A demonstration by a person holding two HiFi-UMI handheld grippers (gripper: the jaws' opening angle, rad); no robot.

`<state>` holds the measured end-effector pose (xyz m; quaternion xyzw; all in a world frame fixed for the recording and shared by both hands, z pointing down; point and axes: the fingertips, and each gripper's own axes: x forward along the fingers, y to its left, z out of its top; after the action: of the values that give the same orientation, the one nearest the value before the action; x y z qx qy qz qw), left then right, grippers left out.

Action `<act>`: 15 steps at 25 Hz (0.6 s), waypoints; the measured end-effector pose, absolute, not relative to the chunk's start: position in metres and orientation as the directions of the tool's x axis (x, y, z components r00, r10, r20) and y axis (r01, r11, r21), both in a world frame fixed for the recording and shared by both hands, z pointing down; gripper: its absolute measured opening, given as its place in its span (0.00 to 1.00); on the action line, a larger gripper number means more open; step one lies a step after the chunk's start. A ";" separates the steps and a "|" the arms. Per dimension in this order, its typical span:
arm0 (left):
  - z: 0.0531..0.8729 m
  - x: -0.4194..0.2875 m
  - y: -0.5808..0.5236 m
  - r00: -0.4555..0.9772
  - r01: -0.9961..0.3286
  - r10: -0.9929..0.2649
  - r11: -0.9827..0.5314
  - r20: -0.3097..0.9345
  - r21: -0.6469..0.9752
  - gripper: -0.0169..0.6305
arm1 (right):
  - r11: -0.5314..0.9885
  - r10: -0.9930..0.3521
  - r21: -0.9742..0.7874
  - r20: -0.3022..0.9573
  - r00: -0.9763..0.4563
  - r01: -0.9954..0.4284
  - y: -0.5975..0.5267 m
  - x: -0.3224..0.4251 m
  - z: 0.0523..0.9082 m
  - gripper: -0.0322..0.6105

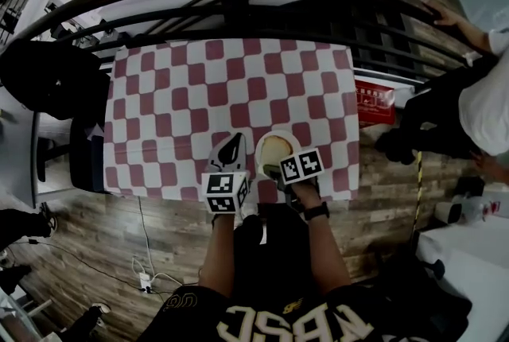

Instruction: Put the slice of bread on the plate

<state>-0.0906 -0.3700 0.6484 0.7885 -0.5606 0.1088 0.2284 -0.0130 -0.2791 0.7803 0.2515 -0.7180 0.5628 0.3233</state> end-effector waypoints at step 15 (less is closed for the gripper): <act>0.653 -0.102 -0.381 0.278 -0.952 -0.850 -0.182 0.448 0.245 0.05 | 0.204 0.256 -0.674 0.736 -0.626 -0.710 -0.257 -0.023 0.805 0.20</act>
<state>-0.1020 -0.3806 0.6527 0.7616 -0.5915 0.1058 0.2429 -0.0230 -0.2568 0.8047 0.1701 -0.6664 0.6074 0.3974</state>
